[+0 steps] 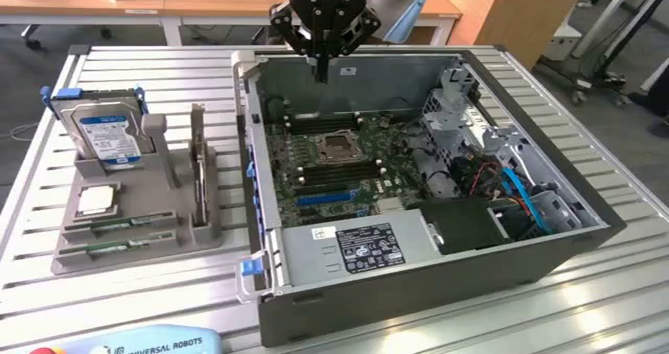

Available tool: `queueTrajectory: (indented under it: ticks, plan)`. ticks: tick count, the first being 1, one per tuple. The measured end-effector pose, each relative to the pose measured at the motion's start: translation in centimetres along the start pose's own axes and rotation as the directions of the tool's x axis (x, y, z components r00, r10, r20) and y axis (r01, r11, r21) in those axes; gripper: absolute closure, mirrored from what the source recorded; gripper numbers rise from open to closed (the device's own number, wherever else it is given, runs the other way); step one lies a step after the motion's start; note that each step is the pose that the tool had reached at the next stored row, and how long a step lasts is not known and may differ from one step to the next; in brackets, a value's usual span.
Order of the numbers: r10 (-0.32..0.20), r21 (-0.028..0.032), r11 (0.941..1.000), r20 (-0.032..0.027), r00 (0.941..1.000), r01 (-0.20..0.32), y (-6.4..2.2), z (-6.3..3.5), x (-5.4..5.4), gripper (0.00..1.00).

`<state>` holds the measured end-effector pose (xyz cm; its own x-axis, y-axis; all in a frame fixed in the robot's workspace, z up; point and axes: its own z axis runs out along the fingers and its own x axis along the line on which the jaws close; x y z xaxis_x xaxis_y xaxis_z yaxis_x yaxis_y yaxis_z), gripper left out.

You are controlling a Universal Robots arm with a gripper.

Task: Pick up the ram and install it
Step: 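Reach for the ram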

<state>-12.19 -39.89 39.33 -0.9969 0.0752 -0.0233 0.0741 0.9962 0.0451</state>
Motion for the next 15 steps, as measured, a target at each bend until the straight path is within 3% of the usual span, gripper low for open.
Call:
queueTrajectory:
  ticks: [15]
  plan:
    - [0.0, -0.0003, 1.0, 0.0002, 1.0, 0.0, -0.01, 0.01, 0.17, 0.9]
